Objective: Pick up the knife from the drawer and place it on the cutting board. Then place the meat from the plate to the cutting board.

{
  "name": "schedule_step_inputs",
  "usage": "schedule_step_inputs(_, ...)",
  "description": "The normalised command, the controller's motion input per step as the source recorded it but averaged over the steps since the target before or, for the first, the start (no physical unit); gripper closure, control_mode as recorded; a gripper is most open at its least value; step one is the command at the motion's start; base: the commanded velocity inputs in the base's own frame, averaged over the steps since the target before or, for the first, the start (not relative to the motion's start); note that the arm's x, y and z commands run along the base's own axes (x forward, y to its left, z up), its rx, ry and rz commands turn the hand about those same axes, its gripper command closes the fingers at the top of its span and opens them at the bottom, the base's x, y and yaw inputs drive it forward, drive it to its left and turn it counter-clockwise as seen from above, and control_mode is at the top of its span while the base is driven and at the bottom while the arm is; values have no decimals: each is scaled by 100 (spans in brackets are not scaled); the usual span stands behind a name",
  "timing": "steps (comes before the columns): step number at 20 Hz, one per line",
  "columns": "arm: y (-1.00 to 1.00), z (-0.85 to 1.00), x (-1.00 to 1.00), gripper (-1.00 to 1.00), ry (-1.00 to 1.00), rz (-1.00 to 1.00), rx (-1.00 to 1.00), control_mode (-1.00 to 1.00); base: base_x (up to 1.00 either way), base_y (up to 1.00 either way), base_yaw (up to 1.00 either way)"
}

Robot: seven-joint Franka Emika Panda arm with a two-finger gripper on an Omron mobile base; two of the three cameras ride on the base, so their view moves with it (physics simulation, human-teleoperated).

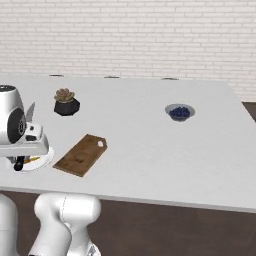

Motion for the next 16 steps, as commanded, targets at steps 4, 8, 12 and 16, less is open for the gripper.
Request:
schedule_step_inputs(4, -50, -36, 100, 100, 6, -3, 0, -100, 0, 0, 0)
schedule_step_inputs(8, -3, -58, 100, 100, 19, -6, 0, -100, 0, 0, 0)
schedule_step_inputs(12, -35, -51, 100, 100, 13, 0, 0, -100, 0, 0, 0)
schedule_step_inputs(16, -34, -67, 100, 100, 3, -5, -5, -100, 0, 0, 0)
